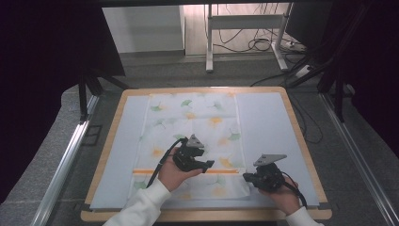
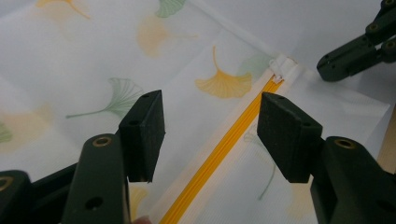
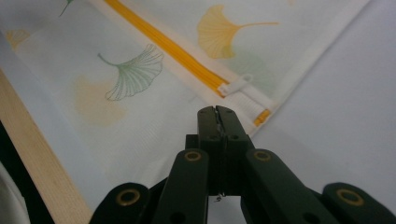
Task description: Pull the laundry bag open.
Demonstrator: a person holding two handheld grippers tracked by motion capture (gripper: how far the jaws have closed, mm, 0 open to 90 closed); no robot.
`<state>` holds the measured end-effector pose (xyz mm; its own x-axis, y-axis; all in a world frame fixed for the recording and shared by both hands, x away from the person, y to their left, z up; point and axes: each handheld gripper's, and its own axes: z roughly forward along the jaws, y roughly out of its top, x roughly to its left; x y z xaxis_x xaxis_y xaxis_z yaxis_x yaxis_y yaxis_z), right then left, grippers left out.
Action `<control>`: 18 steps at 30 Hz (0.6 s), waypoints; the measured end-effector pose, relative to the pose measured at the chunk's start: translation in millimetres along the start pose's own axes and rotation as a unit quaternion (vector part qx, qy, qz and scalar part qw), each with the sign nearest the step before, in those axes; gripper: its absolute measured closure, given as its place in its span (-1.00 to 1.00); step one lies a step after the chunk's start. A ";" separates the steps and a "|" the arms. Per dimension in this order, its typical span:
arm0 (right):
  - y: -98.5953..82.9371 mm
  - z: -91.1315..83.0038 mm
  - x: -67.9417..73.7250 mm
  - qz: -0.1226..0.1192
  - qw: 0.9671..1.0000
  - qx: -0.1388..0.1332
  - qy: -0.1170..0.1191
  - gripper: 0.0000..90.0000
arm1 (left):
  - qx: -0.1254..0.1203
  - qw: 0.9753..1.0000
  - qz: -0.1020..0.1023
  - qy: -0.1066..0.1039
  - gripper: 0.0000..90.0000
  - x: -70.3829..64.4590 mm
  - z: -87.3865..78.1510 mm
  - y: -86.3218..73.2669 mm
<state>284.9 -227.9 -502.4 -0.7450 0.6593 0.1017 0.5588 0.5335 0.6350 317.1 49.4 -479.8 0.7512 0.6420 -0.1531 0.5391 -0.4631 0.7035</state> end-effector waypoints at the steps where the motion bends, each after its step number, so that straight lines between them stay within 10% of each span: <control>1: 0.1 1.0 1.4 -0.003 1.000 0.001 0.001 0.98 | 0.001 1.000 0.000 -0.001 -0.07 -1.2 2.8 2.2; 18: -6.8 4.5 14.3 -0.031 0.999 0.025 0.002 0.98 | 0.045 0.998 0.011 -0.030 -0.01 -29.3 58.0 39.1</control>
<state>272.0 -219.7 -508.8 -0.7802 0.6220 0.0664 0.5289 0.5992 0.6010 338.2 -22.9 -488.0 0.7831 0.5950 -0.1808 0.5523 -0.5318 0.6420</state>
